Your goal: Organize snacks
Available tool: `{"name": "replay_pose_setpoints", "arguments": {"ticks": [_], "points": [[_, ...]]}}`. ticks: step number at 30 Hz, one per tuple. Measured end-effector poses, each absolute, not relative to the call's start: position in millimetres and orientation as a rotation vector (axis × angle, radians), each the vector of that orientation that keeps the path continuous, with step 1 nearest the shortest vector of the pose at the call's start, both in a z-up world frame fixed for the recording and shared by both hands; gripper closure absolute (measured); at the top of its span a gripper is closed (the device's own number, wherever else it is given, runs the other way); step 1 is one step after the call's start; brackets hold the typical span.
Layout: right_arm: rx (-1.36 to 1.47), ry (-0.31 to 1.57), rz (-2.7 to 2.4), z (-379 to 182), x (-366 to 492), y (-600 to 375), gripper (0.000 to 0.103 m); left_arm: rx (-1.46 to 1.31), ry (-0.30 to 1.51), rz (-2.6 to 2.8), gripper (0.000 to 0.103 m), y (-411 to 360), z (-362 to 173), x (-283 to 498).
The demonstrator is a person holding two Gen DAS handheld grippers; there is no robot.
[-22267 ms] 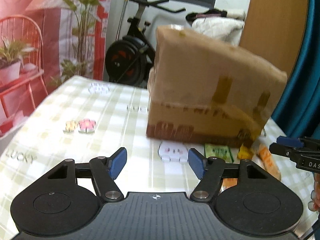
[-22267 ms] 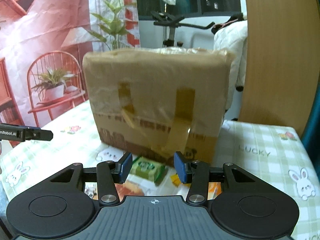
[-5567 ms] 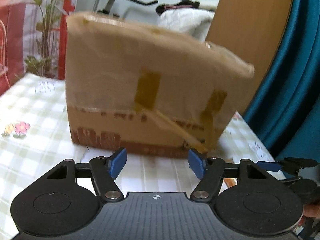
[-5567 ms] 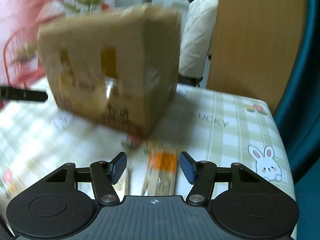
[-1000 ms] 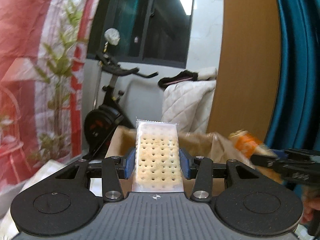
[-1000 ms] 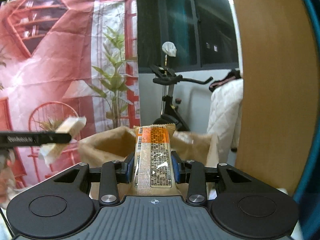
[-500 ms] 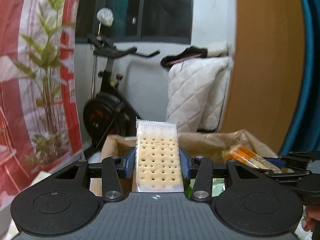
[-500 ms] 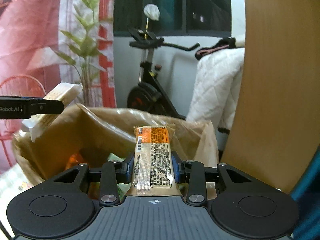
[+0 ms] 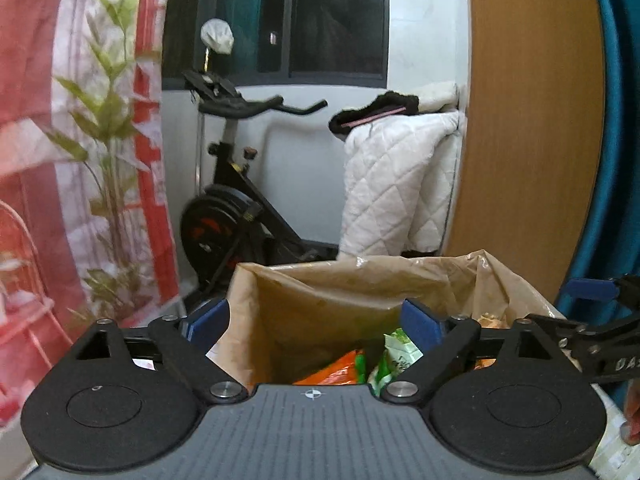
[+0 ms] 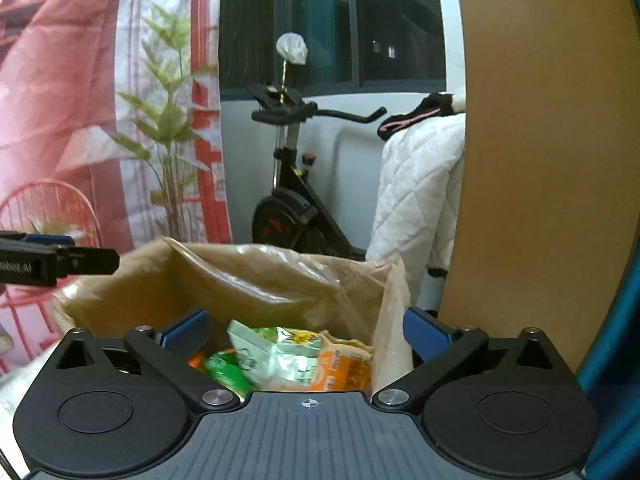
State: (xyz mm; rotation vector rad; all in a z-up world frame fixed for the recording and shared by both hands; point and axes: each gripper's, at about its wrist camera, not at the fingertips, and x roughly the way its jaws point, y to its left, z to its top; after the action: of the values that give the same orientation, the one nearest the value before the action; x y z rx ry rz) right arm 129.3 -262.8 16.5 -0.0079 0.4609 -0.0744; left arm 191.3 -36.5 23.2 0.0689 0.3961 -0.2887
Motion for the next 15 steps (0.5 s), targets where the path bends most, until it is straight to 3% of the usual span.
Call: {"name": "replay_pose_setpoints", "arguments": {"ticks": [15], "points": [[0.085, 0.367, -0.149, 59, 55, -248, 0.001, 0.083, 0.287, -0.24, 0.005, -25, 60, 111]]}}
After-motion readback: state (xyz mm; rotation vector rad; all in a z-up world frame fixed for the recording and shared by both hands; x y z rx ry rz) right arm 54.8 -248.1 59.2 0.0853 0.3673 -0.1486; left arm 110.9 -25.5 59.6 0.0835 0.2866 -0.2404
